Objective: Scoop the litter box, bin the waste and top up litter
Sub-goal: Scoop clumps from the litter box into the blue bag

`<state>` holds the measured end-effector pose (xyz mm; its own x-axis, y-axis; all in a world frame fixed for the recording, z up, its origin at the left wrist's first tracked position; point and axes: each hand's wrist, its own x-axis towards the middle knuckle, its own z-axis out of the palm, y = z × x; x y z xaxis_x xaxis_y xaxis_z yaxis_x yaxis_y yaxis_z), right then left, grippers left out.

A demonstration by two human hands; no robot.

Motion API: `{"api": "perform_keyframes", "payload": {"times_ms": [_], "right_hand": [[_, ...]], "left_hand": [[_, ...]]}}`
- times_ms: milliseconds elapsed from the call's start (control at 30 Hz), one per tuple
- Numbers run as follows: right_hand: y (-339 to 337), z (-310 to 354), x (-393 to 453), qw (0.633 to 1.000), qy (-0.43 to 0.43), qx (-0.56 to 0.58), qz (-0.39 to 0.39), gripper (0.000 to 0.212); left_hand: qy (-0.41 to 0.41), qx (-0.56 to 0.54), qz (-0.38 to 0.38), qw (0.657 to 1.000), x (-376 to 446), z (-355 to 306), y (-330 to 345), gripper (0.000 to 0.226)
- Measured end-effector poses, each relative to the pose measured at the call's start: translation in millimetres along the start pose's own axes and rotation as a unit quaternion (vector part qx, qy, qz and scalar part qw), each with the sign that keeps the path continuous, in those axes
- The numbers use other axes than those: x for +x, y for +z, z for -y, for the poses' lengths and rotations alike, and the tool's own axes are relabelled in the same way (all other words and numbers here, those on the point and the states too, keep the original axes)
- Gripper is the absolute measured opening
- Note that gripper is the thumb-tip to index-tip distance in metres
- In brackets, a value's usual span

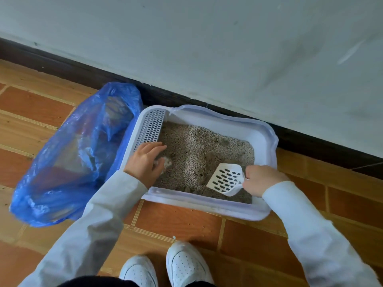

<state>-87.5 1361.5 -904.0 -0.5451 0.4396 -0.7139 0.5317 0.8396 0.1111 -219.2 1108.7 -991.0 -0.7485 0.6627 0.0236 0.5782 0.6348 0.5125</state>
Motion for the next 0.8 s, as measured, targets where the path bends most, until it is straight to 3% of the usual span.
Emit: {"api": "perform_keyframes", "payload": {"times_ms": [300, 433, 567, 700, 800], "right_hand": [[41, 25, 34, 0.992, -0.019, 0.126, 0.008, 0.013], [51, 31, 56, 0.952, -0.034, 0.300, 0.042, 0.018], [54, 23, 58, 0.915, -0.067, 0.395, 0.054, 0.014], [50, 9, 45, 0.874, -0.105, 0.473, 0.027, 0.014], [40, 1, 33, 0.872, -0.128, 0.471, -0.029, 0.013]], "left_hand": [[-0.033, -0.009, -0.014, 0.999, -9, -1, 6, 0.050], [-0.044, -0.021, -0.051, 0.998, -14, 0, 5, 0.046], [-0.053, -0.024, -0.085, 0.995, -18, 6, -1, 0.039], [-0.059, -0.008, -0.111, 0.992, -23, 9, -5, 0.034], [-0.066, -0.005, -0.104, 0.992, -26, 9, -6, 0.043]]}}
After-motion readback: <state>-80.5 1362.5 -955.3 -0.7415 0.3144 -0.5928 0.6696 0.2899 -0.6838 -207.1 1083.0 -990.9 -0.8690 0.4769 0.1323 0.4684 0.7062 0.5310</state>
